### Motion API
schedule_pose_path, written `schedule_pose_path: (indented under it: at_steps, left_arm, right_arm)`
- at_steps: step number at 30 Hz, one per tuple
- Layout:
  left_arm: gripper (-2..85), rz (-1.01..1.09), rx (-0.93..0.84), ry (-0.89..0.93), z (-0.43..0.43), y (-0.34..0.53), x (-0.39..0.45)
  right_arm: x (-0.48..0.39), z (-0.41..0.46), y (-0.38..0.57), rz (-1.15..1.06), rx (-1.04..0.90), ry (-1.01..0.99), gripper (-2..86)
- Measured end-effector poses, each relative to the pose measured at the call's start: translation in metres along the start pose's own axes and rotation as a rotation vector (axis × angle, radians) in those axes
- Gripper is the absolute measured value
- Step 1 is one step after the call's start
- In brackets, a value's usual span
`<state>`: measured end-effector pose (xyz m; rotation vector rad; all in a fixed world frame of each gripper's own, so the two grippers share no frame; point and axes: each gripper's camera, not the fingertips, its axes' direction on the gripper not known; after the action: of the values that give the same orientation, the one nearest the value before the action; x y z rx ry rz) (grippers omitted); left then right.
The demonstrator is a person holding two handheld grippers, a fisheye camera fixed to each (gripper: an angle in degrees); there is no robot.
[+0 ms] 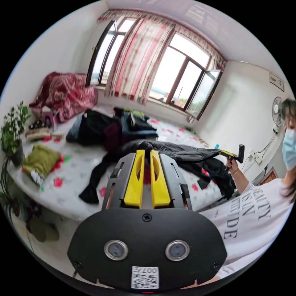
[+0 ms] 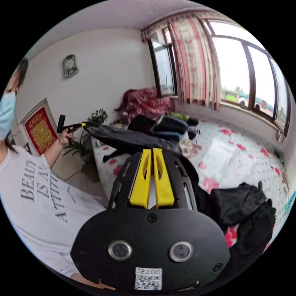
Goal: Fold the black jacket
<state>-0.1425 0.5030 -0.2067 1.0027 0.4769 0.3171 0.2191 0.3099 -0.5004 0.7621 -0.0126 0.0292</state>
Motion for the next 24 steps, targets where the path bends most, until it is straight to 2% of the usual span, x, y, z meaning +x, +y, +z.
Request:
schedule_pose_path:
  at_steps: [2, 5, 7, 9, 11, 13, 16, 21, 24]
  left_arm:
    - [0.8, -0.101, -0.100, 0.016, 0.033, 0.067, -0.018]
    - [1.0, -0.362, -0.326, -0.038, 0.099, 0.204, -0.060]
    - [1.1, -0.483, -0.421, -0.035, 0.120, 0.254, -0.076]
    - [1.2, -0.580, -0.441, -0.019, 0.121, 0.283, -0.086]
    - [1.2, -0.639, -0.315, 0.037, 0.098, 0.294, -0.091]
    - [1.2, -0.647, -0.275, 0.045, 0.085, 0.293, -0.092]
    - [1.5, -0.571, -0.364, -0.032, 0.085, 0.295, -0.088]
    - [4.2, -0.600, -0.518, -0.077, 0.115, 0.313, -0.105]
    - [4.4, -0.608, -0.506, -0.118, 0.108, 0.300, -0.121]
  right_arm:
    - [-0.004, 0.036, 0.054, 0.057, -0.119, -0.009, -0.2]
    - [-0.007, 0.109, 0.142, 0.165, -0.353, -0.049, -0.2]
    - [-0.012, 0.149, 0.188, 0.221, -0.476, -0.085, -0.2]
    - [-0.025, 0.181, 0.229, 0.244, -0.593, -0.123, -0.2]
    - [-0.037, 0.184, 0.245, 0.238, -0.611, -0.101, -0.2]
    - [-0.043, 0.177, 0.255, 0.253, -0.592, -0.092, -0.1]
    - [-0.044, 0.174, 0.274, 0.314, -0.582, -0.135, 0.2]
    - [-0.053, 0.213, 0.318, 0.387, -0.732, -0.110, 2.9]
    - [-0.044, 0.213, 0.317, 0.425, -0.725, -0.090, 5.3]
